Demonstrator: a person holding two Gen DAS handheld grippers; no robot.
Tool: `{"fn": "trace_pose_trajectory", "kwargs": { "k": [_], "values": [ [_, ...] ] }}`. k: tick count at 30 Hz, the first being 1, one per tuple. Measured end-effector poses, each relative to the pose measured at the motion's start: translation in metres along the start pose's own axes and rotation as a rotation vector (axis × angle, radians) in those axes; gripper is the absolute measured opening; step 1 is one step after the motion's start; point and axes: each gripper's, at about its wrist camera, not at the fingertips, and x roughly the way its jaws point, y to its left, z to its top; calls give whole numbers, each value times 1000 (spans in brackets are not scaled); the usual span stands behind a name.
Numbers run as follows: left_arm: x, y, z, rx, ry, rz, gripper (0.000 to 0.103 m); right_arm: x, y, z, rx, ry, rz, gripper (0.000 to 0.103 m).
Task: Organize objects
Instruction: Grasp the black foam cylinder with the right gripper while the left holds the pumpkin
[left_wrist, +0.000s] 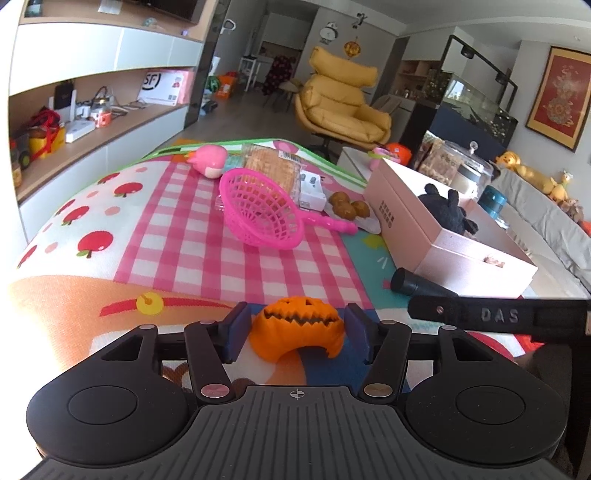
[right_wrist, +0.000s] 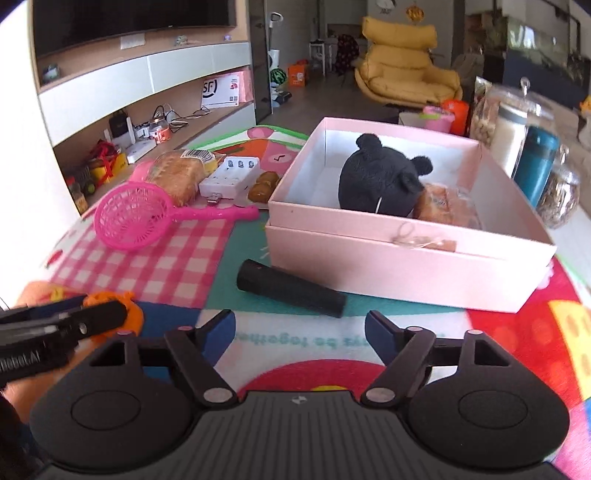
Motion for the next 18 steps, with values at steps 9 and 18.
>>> {"fn": "trace_pose_trajectory", "kwargs": {
  "k": [9,18],
  "values": [
    [1,-2,0,1,3,12,63,28,26,14,-20,21,-112,75],
    [3,-17,1,92,47,73,64,-38,-4,-13,-171,-79,-41,75]
  ]
}}
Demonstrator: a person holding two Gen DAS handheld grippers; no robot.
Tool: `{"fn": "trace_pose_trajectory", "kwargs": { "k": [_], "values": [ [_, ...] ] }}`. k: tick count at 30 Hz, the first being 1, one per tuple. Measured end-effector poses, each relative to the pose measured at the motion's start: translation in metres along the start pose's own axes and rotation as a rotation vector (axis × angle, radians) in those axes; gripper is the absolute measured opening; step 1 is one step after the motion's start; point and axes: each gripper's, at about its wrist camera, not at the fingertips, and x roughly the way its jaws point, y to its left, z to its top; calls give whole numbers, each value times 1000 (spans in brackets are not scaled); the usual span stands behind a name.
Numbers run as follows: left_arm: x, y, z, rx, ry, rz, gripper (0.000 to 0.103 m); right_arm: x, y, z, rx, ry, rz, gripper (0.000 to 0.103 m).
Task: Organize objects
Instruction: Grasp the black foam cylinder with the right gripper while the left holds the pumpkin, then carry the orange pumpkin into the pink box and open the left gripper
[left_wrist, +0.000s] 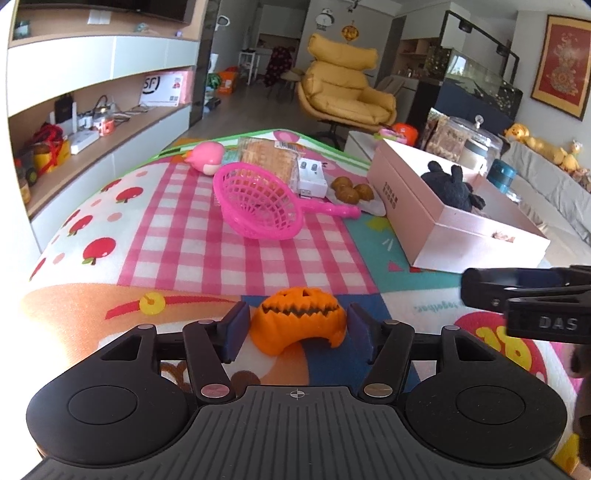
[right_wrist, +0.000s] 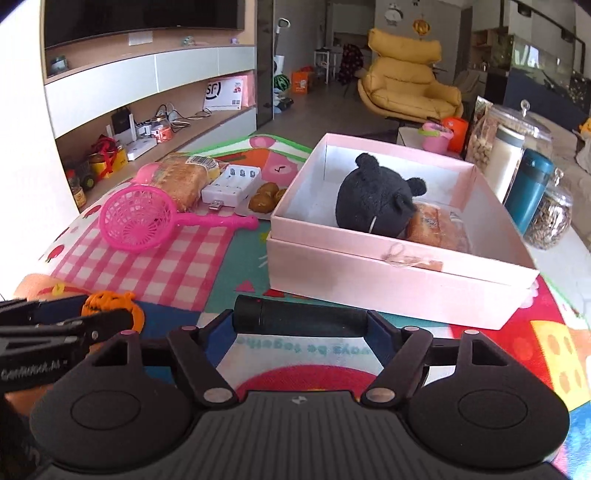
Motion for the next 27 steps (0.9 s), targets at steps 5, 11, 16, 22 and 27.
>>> {"fn": "trace_pose_trajectory", "kwargs": {
  "k": [5,11,16,22,27],
  "values": [
    [0,-6,-2,29,-6,28,63,-34,-23,-14,-42,-54,-29,75],
    [-11,-17,-5,62,14,-11,62,-60,-41,-30,-91,-86,-10,75],
    [-31,-53,20,158,-58,-98,62,-76,-56,-34,-75,-122,-8,75],
    [-22,-108,94,198,-211,-203,62,-90,-73,-28,-18,-185,-25,75],
    [32,-141,137,123,-200,-313,63,-91,-80,-24,22,-209,-16,75]
  ]
}}
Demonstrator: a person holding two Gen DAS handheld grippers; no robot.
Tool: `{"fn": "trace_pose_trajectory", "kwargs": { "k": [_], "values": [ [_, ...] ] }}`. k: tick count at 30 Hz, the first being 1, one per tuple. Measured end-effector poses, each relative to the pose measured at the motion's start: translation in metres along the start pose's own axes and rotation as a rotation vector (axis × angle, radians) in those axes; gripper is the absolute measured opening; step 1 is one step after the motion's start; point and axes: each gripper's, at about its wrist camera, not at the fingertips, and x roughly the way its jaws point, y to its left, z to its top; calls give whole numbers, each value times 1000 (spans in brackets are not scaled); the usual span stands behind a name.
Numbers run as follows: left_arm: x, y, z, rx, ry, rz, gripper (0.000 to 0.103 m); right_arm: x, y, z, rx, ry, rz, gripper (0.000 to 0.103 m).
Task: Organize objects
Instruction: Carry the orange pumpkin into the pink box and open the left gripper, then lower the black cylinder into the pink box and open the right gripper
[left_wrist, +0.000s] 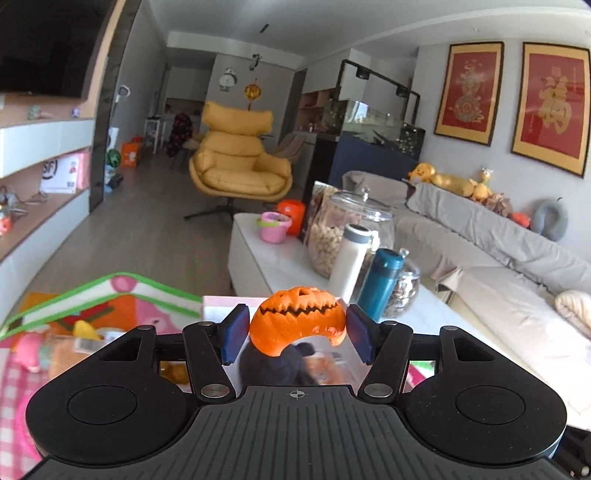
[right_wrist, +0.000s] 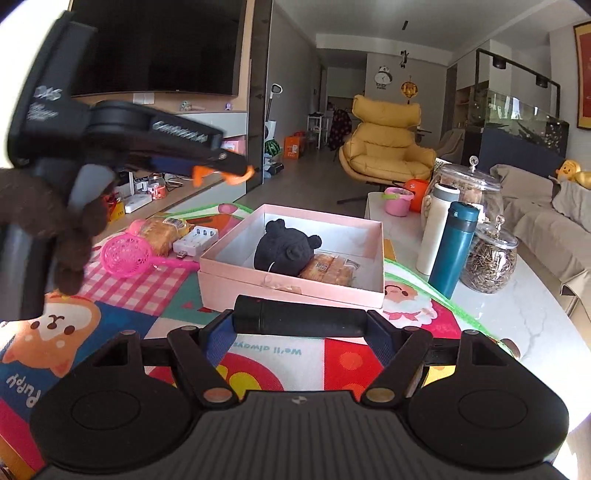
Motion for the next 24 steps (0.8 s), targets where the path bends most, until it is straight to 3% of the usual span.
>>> {"fn": "trace_pose_trajectory", "kwargs": {
  "k": [1,4,7,9,14,17,21,24],
  "values": [
    [17,-3,-1,5,35,-8,63,1,-2,1,4,-1,3,75],
    [65,-15,-21,93,156,61,60,6,-4,2,7,7,3,75],
    [82,-12,-36,102,209,55,60,11,-7,2,5,15,0,75],
    [75,-5,-38,67,184,31,60,13,-8,1,3,22,-1,75],
    [28,21,-31,-53,31,-40,60,28,-5,3,0,62,-10,75],
    [3,49,-30,-138,-5,-39,60,33,-1,7,-12,70,-15,75],
    [-30,89,-49,-189,-13,56,59,30,-1,21,-37,32,-26,75],
    [-46,106,-67,-161,25,136,59,35,-5,48,-28,5,-10,75]
  ]
}}
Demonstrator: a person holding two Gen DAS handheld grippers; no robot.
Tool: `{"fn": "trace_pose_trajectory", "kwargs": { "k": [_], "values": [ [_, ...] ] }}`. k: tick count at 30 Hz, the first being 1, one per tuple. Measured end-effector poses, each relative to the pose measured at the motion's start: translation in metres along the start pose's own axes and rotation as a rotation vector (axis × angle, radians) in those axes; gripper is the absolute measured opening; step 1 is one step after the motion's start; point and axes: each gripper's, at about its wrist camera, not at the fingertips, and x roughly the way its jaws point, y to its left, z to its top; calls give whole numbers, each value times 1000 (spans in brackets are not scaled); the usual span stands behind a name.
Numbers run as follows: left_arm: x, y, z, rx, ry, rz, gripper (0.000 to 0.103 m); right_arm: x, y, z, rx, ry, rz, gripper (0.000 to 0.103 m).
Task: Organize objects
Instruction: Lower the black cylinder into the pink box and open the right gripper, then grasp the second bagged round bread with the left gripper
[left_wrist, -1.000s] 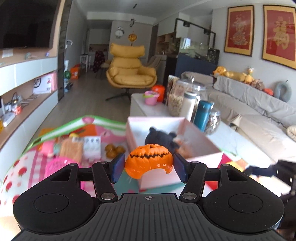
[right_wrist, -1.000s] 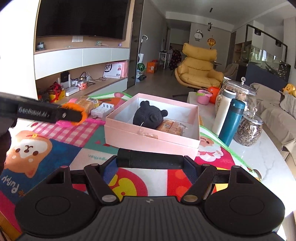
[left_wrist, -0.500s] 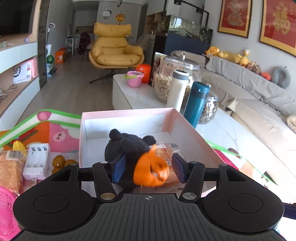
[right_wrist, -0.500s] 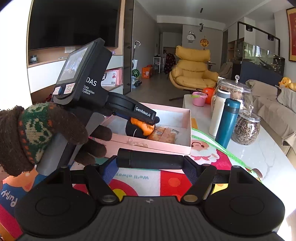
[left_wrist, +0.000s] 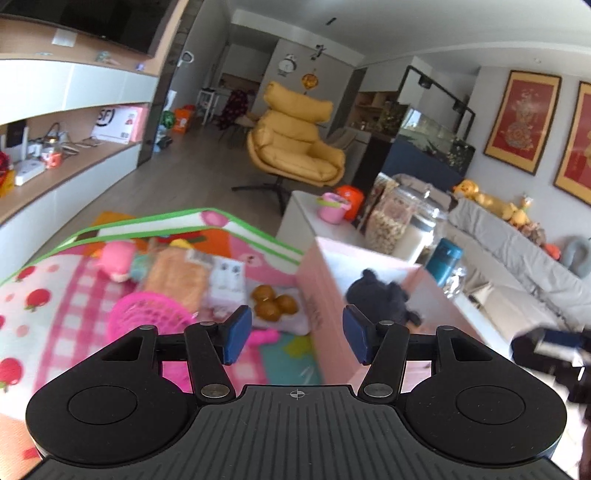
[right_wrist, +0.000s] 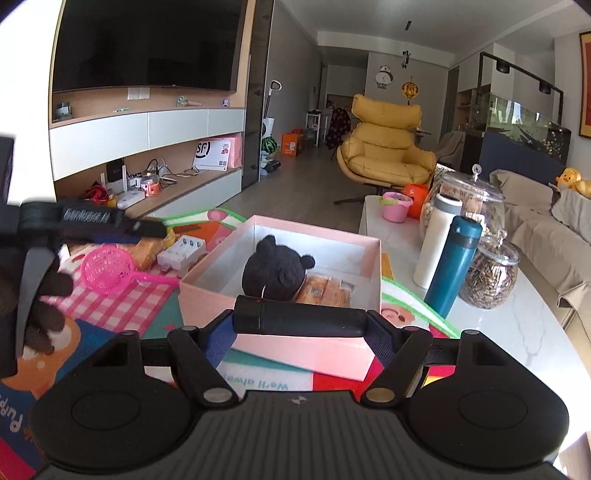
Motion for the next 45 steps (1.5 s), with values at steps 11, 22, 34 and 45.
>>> {"fn": "trace_pose_trajectory", "kwargs": {
  "k": [11,22,34,45],
  "values": [
    [-30,45,-26,37,34,148,59,65,5,41,85,70,47,90],
    [-10,85,-2,-138,28,260,59,40,38,-27,-47,85,65,99],
    [70,65,51,79,173,256,59,61,41,-69,-3,163,72,99],
    [102,41,40,169,220,315,66,54,42,-70,-7,128,95,103]
  ]
}}
